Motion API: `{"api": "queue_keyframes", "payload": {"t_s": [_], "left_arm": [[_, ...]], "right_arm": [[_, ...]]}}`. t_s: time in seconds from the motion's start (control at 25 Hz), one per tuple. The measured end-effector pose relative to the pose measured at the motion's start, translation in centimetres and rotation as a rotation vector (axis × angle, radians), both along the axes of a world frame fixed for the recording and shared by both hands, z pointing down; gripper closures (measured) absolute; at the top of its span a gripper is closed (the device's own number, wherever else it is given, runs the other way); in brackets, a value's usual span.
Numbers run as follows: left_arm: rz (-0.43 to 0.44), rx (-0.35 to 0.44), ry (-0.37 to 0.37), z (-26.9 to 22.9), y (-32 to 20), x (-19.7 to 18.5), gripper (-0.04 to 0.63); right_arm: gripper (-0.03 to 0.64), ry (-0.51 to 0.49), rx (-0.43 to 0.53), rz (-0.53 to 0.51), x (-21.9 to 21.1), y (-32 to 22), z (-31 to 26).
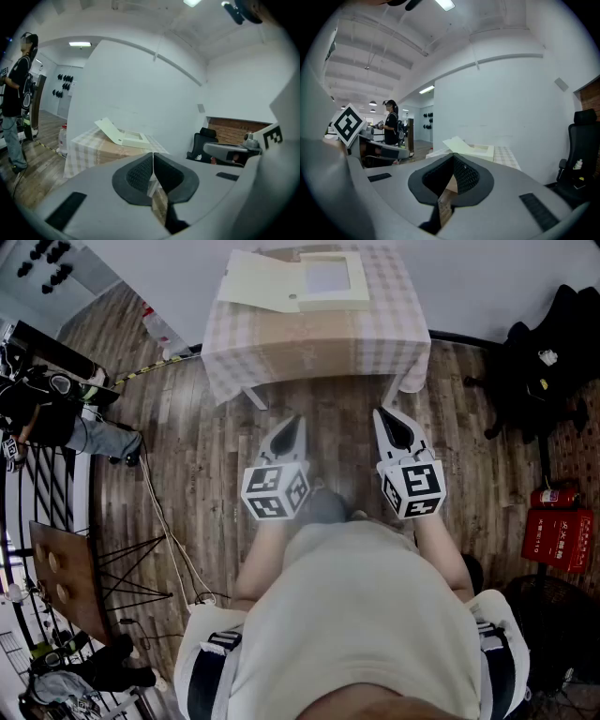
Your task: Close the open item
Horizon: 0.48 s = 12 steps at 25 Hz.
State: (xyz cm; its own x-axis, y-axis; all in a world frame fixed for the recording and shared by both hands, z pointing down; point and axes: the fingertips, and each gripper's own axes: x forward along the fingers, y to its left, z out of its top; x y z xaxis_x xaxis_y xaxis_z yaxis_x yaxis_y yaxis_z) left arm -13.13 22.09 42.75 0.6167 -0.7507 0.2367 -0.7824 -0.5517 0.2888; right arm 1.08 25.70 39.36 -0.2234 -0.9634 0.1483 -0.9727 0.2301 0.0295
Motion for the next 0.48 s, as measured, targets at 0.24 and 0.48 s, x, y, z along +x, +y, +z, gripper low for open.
{"api": "queue_keyframes", "payload": {"t_s": [0.24, 0.48], "left_arm": [[-0.01, 0.018, 0.001, -0.7, 0.8, -0.6, 0.586], [-0.019, 0.02, -0.009, -0.6, 1.0, -0.8, 0.586]], "right_arm": [[0.617, 0.004, 0.005, -0.001, -0.2, 0.9, -0.4], [0.617, -0.012, -0.009, -0.017, -0.1, 1.2, -0.3]]}}
